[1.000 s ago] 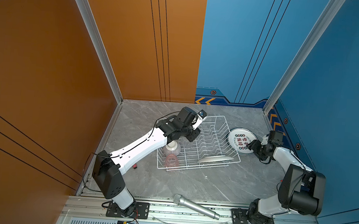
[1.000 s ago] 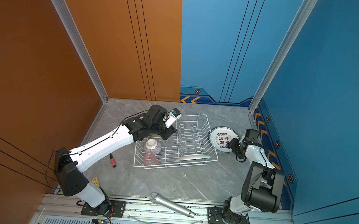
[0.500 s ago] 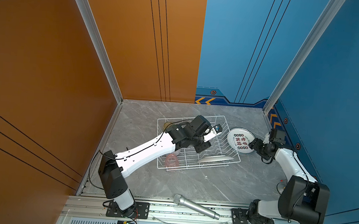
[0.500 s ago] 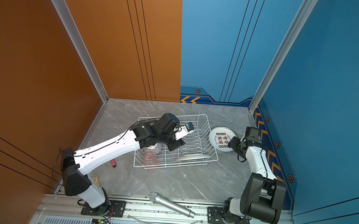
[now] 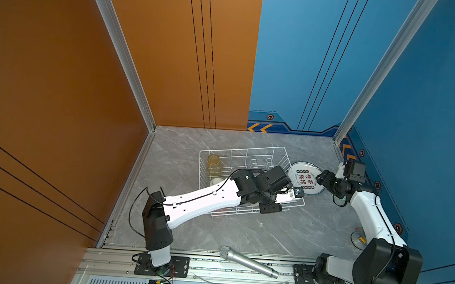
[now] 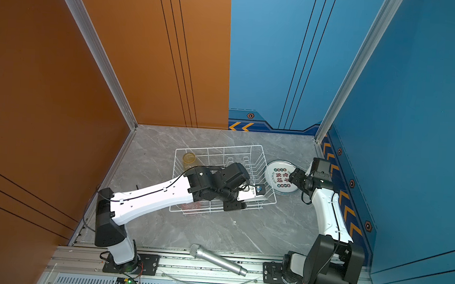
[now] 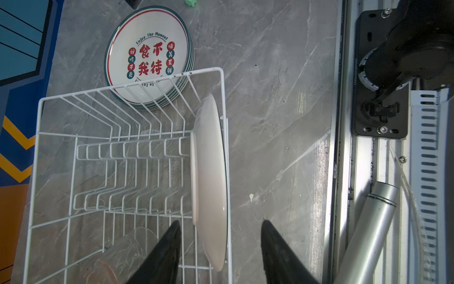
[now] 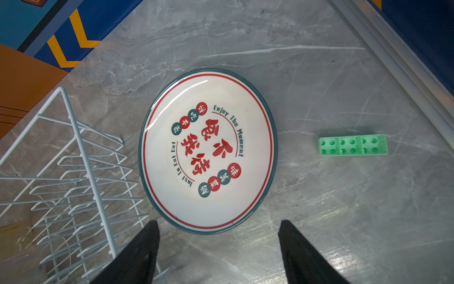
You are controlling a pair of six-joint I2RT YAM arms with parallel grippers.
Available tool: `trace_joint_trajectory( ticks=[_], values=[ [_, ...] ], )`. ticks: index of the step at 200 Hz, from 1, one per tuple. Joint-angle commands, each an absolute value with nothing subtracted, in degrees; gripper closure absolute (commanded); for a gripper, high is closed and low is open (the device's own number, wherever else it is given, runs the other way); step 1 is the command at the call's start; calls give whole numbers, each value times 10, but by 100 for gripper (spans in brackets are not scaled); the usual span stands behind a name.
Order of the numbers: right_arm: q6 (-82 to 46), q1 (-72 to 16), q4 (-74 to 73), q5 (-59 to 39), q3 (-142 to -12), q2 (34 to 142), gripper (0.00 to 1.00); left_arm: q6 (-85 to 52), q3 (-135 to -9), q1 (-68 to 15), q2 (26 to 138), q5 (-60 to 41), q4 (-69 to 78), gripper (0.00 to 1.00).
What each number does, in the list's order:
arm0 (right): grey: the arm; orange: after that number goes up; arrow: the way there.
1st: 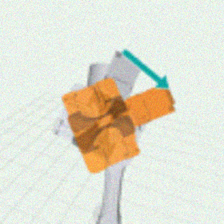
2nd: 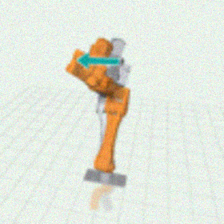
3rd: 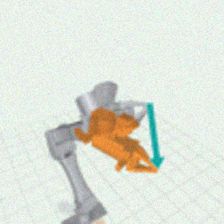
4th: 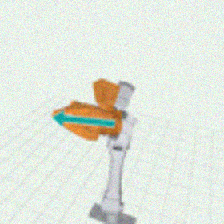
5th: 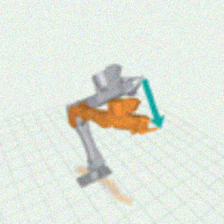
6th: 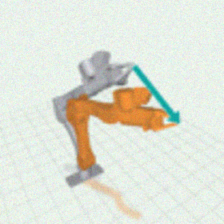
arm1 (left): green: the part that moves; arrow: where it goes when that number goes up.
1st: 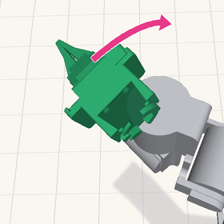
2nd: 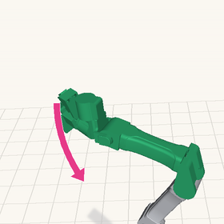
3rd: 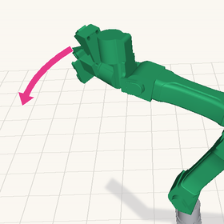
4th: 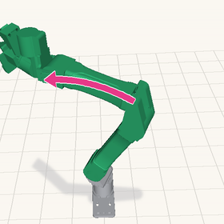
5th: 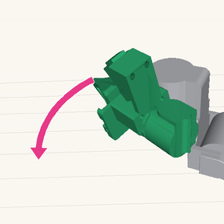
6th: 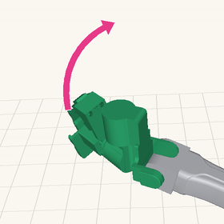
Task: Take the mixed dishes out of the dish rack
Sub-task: 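Open the right gripper above the stack while left gripper grips the next plate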
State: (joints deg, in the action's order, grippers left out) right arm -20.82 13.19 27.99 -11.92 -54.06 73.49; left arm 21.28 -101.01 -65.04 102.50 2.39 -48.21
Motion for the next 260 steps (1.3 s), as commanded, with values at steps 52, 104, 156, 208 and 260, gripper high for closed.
trace_joint_trajectory(
  ticks=[52, 104, 156, 208, 260],
  values=[
    [-210, 129, 287, -127, -534, 698, 24, 203, -1108, -674, 1125, 149, -549, 48],
    [-210, 131, 279, -134, -524, 693, 24, 199, -1137, -678, 1157, 224, -556, 58],
    [-211, 135, 274, -140, -518, 689, 24, 195, -1152, -685, 1174, 253, -567, 71],
    [-213, 137, 266, -146, -512, 689, 24, 197, -1161, -693, 1183, 282, -567, 88],
    [-219, 137, 254, -156, -505, 688, 24, 201, -1171, -704, 1190, 347, -565, 100]
  ],
)
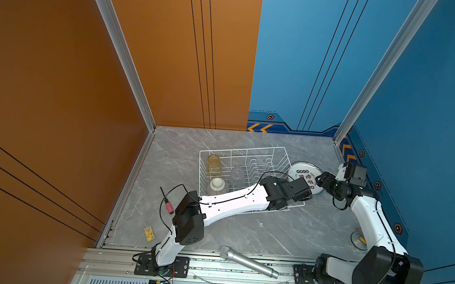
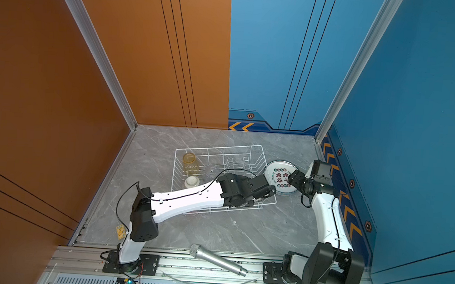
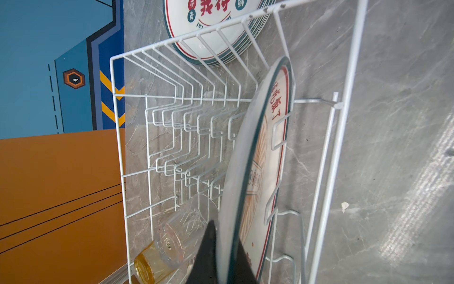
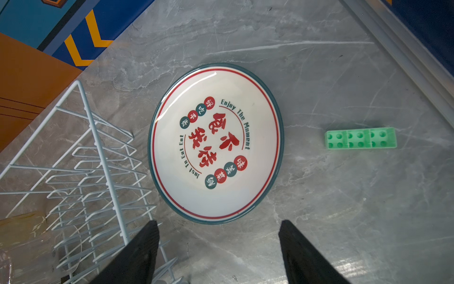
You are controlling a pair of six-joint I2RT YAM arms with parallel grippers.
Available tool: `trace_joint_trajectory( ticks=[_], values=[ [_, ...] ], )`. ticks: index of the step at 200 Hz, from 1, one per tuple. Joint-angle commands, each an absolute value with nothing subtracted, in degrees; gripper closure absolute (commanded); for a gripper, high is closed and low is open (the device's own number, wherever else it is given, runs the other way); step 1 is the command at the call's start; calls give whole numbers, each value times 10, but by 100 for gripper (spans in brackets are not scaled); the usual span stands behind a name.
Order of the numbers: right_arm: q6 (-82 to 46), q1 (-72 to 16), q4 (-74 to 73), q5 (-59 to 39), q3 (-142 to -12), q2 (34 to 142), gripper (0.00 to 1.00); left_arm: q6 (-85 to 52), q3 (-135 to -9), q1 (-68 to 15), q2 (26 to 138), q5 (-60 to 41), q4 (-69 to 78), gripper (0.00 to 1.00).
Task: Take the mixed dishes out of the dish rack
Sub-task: 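Open the right gripper above the stack while left gripper grips the next plate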
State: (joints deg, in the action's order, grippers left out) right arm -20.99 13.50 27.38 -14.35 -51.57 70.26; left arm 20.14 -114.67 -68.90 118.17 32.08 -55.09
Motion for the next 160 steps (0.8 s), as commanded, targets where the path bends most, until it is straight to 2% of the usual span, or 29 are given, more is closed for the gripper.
trace_joint_trajectory(
  ticks=[1, 70, 128, 160],
  values=[
    [-219, 138, 254, -156, -505, 689, 24, 201, -1171, -703, 1190, 347, -565, 100],
    [-226, 131, 240, -163, -503, 683, 24, 177, -1173, -695, 1147, 406, -539, 100],
    [-231, 119, 227, -171, -502, 690, 24, 166, -1149, -683, 1085, 386, -506, 100],
    [-232, 112, 223, -171, -504, 693, 24, 162, -1146, -680, 1069, 410, -500, 100]
  ],
)
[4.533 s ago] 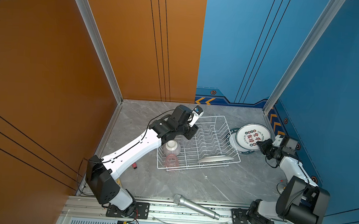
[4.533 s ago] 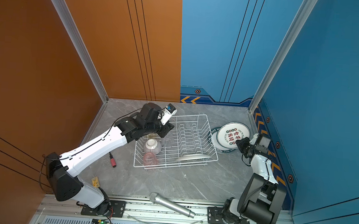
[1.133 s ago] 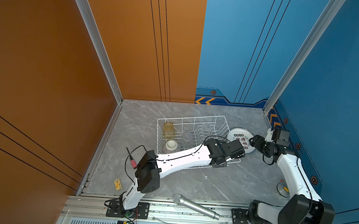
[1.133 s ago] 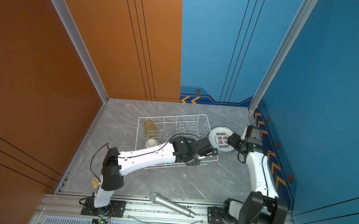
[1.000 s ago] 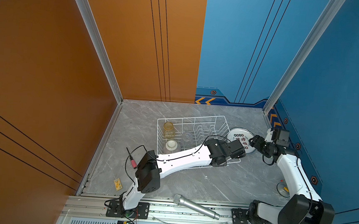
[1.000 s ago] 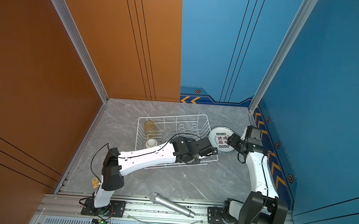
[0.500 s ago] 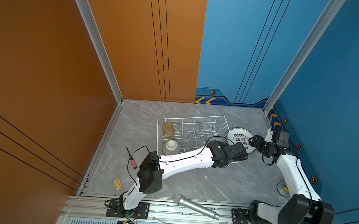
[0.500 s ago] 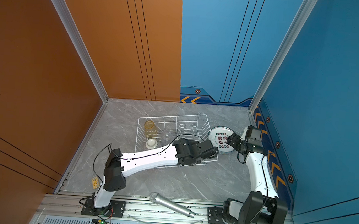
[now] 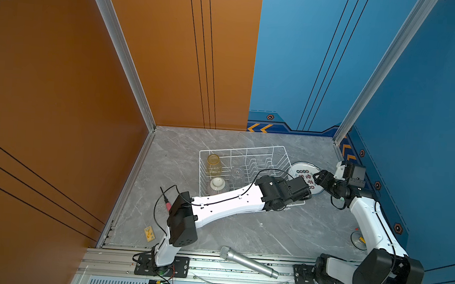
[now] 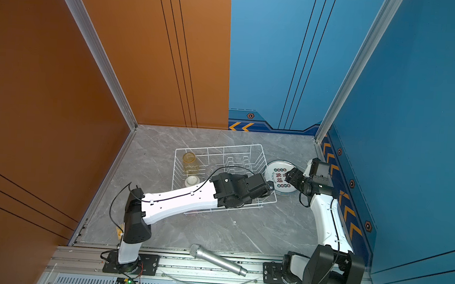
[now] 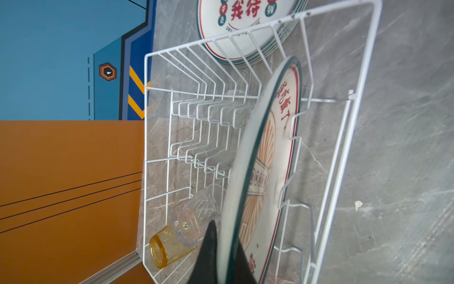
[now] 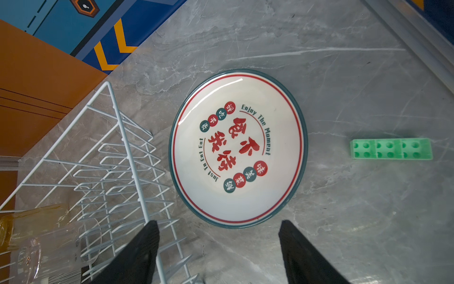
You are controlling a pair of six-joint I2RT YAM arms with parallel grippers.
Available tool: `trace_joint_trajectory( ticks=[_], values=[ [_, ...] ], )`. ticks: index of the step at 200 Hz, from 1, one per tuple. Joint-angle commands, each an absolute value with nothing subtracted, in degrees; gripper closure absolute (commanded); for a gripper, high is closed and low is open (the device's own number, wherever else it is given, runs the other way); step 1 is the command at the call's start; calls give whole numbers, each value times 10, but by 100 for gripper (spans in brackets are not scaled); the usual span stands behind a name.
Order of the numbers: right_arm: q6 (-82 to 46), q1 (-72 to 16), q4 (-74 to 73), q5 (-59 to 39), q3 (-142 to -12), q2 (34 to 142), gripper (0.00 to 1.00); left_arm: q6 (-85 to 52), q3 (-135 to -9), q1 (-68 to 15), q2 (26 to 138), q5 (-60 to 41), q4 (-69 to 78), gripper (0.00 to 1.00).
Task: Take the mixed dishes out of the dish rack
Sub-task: 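Open the right gripper above the stack while left gripper grips the next plate, then lift the orange-sunburst plate with the left gripper and pass it to the right gripper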
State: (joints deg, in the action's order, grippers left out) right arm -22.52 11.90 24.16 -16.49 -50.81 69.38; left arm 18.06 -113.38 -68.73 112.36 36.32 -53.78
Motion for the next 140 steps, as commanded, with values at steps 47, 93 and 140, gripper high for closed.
trace_joint_trajectory(
  ticks=[47, 93, 140],
  values=[
    [-226, 102, 217, -194, -503, 692, 25, 163, -1127, -674, 1026, 407, -463, 100],
    [-241, 104, 140, -332, -480, 652, 25, 68, -1036, -554, 904, 176, -382, 100],
    [-305, 104, -2, -525, -450, 627, 28, -45, -927, -412, 826, -68, -273, 100]
  ],
)
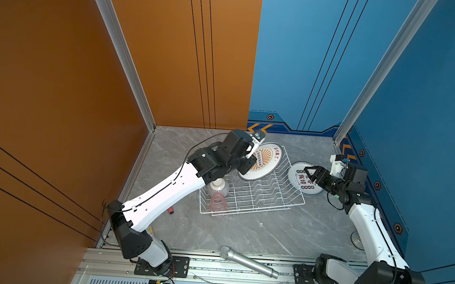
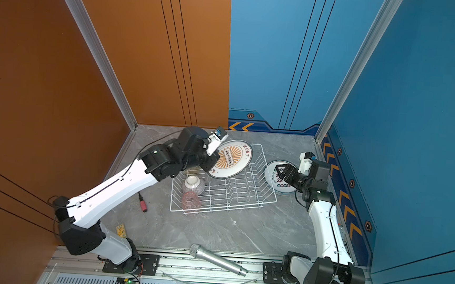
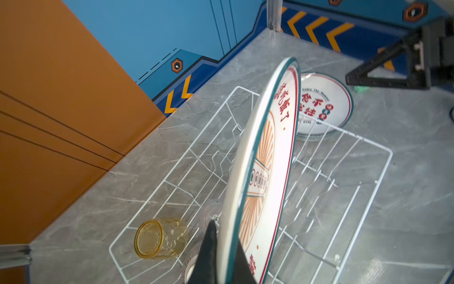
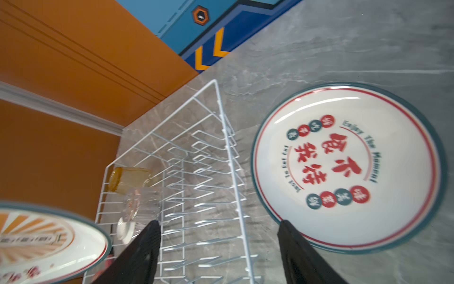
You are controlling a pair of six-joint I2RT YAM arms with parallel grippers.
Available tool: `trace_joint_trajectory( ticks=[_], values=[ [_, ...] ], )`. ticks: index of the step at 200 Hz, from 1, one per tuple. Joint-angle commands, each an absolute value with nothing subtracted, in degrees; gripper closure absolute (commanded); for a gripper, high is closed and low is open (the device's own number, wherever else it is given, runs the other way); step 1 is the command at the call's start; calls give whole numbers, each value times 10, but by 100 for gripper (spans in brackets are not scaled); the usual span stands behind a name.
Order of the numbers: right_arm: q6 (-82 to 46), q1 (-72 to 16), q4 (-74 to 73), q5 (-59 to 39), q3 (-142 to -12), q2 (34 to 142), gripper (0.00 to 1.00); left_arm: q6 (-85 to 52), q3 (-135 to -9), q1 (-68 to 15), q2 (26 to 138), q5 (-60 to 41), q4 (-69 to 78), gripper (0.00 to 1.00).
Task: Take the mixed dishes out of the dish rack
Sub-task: 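Lift the orange-sunburst plate with the left gripper and pass it to the right gripper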
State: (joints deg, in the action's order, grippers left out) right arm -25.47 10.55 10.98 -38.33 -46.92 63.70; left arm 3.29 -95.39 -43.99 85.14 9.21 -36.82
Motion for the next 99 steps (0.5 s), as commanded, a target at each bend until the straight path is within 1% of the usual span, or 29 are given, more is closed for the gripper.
trace_joint_trajectory(
  ticks=[1, 29, 55, 99],
  values=[
    [-307, 103, -6, -528, -450, 627, 28, -46, -926, -411, 826, -72, -271, 100],
    [-353, 83, -86, -590, -440, 634, 31, -86, -907, -382, 836, -158, -226, 100],
    [-384, 55, -141, -618, -436, 641, 33, -131, -892, -359, 858, -234, -166, 100],
    [-424, 26, -203, -620, -434, 651, 38, -171, -889, -346, 896, -292, -114, 100]
  ],
)
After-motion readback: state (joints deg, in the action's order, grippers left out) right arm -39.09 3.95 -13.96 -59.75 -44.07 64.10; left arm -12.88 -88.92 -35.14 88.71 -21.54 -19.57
